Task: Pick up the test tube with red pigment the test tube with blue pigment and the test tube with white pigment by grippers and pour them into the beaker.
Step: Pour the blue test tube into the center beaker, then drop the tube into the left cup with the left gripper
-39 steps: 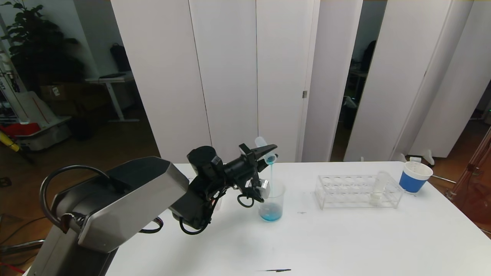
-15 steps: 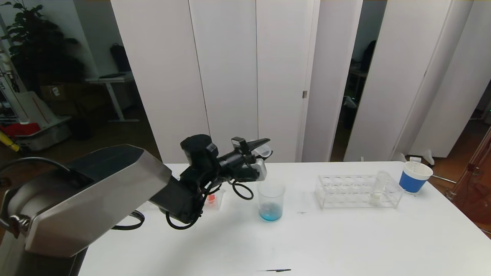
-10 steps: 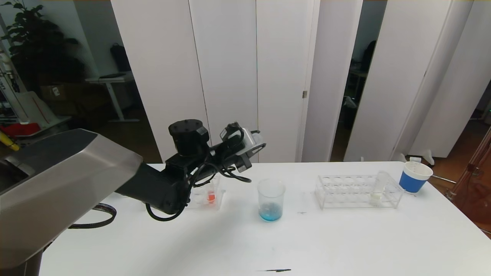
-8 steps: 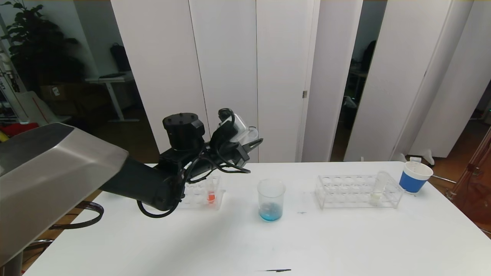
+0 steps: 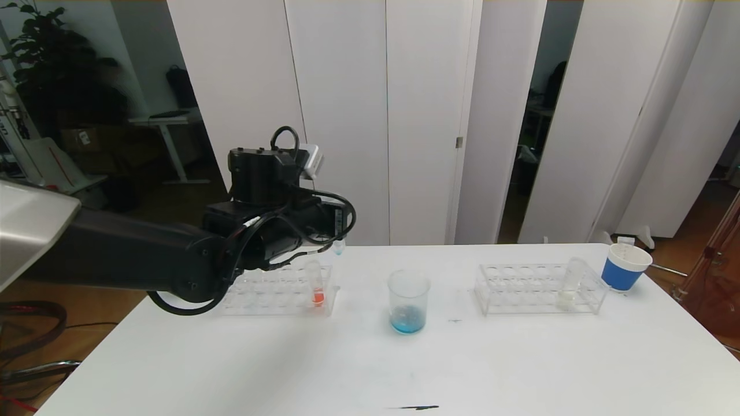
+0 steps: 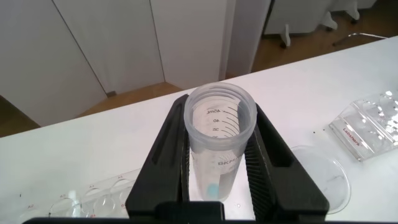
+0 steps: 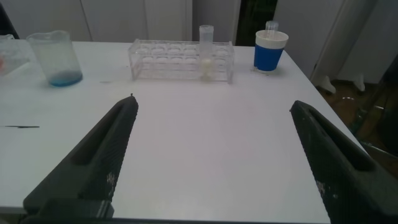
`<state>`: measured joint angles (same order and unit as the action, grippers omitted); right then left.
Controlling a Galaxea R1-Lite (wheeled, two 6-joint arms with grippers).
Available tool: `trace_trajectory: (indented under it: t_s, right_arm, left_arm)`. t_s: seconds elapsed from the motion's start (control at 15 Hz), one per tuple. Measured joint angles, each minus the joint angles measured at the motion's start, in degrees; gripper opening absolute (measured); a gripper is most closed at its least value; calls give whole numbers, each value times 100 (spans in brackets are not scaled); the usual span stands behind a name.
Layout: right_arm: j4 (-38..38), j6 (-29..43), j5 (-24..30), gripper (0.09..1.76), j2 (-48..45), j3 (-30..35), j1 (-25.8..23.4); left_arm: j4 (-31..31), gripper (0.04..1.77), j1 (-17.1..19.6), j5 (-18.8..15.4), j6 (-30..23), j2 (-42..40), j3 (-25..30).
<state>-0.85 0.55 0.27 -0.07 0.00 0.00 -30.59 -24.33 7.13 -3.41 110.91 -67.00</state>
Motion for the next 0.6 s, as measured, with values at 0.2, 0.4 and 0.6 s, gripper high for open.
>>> trace_trajectory:
  t_s: [0.2, 0.4, 0.6]
  right_arm:
    - [0, -2, 0, 175, 0, 0, 0]
    - [0, -2, -2, 175, 0, 0, 0]
    - [0, -4, -2, 175, 0, 0, 0]
  left_arm:
    - [27, 60, 2, 1017, -61, -177, 204]
    - [22, 60, 41, 2004, -44, -317, 388]
    - [-44, 60, 419, 2782, 26, -422, 424]
